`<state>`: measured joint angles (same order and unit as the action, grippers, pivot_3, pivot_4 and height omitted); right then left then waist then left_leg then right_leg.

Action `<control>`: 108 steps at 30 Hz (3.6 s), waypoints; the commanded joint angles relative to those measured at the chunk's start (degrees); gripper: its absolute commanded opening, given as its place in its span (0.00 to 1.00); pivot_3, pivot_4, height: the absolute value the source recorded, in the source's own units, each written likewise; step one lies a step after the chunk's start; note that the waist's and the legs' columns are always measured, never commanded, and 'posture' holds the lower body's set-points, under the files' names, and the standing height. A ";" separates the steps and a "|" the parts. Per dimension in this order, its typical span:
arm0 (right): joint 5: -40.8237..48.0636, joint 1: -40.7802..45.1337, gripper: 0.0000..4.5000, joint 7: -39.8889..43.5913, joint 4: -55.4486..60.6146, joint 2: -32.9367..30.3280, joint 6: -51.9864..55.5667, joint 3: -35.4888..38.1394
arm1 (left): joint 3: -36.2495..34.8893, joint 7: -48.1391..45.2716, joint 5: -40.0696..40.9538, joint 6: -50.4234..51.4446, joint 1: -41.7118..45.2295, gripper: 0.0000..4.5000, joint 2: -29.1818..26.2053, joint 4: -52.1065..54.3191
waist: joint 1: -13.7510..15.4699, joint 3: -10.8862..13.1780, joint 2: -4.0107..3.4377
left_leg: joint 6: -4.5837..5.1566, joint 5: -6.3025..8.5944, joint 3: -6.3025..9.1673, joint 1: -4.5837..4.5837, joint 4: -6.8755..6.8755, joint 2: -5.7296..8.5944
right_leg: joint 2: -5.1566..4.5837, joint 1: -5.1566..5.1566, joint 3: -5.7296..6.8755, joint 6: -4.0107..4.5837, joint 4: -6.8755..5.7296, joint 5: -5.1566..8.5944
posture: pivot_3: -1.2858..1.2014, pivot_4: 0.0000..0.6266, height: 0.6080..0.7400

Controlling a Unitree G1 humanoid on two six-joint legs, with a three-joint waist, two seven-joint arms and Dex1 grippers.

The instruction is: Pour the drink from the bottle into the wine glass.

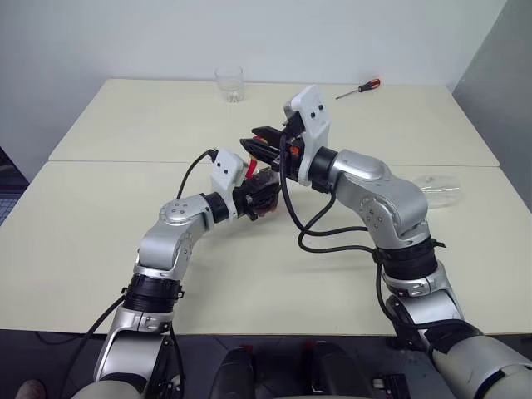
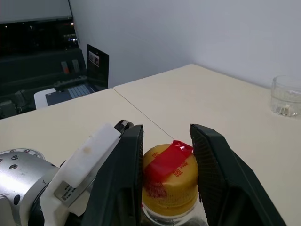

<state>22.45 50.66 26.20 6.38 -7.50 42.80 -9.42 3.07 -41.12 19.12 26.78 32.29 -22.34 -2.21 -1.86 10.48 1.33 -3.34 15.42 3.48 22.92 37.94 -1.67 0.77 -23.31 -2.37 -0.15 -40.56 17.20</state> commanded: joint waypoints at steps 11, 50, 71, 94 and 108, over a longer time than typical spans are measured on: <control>2.34 0.54 0.27 13.24 -0.12 -3.90 -4.39 -0.16 | -1.31 -4.19 7.68 7.46 -1.08 0.40 -1.79 11.52 | -0.04 0.00 0.00 | 0.00 0.00 0.00 0.03 0.00 0.00 | 0.00 0.00 0.00 0.00 0.03 0.00 | 0.52 0.24 1.00; 18.50 0.58 0.99 26.39 4.47 -16.62 4.45 9.27 | -6.76 5.14 28.96 22.88 -11.91 0.40 -6.75 34.11 | 0.03 0.10 -0.09 | 0.01 0.00 0.17 -0.02 0.01 -0.06 | -0.02 0.09 0.01 -0.01 0.10 0.00 | 0.52 0.24 1.00; 6.93 -2.22 0.99 0.64 11.17 -7.34 2.23 2.89 | -0.77 9.30 9.44 8.20 -7.56 0.40 -3.45 19.38 | -0.01 0.12 -0.11 | -0.01 0.00 0.01 -0.03 -0.03 0.03 | 0.03 0.06 -0.01 -0.01 0.10 0.00 | 0.52 0.24 1.00; -0.55 -0.58 0.99 -0.43 6.51 -3.18 -1.44 -0.29 | -0.85 5.63 6.53 5.94 -4.84 0.40 -1.62 15.15 | 0.02 0.12 -0.11 | 0.00 0.00 0.02 0.00 -0.01 0.00 | -0.01 0.04 0.00 -0.01 0.08 0.00 | 0.52 0.24 1.00; -1.75 -5.08 0.99 1.61 8.63 -9.22 -0.88 1.56 | -1.55 4.50 7.00 6.79 -4.92 0.40 -2.54 15.74 | -0.01 0.12 -0.11 | 0.00 0.00 0.01 0.00 -0.02 0.00 | -0.01 0.04 -0.01 -0.01 0.10 0.00 | 0.52 0.24 1.00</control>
<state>21.03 45.91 27.75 13.82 -15.56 41.66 -10.00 3.09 -35.68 25.38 34.75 26.69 -24.47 10.39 -1.87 10.60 1.21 -3.34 15.42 3.49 22.92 37.91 -1.67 0.76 -23.26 -2.39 -0.16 -40.46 17.20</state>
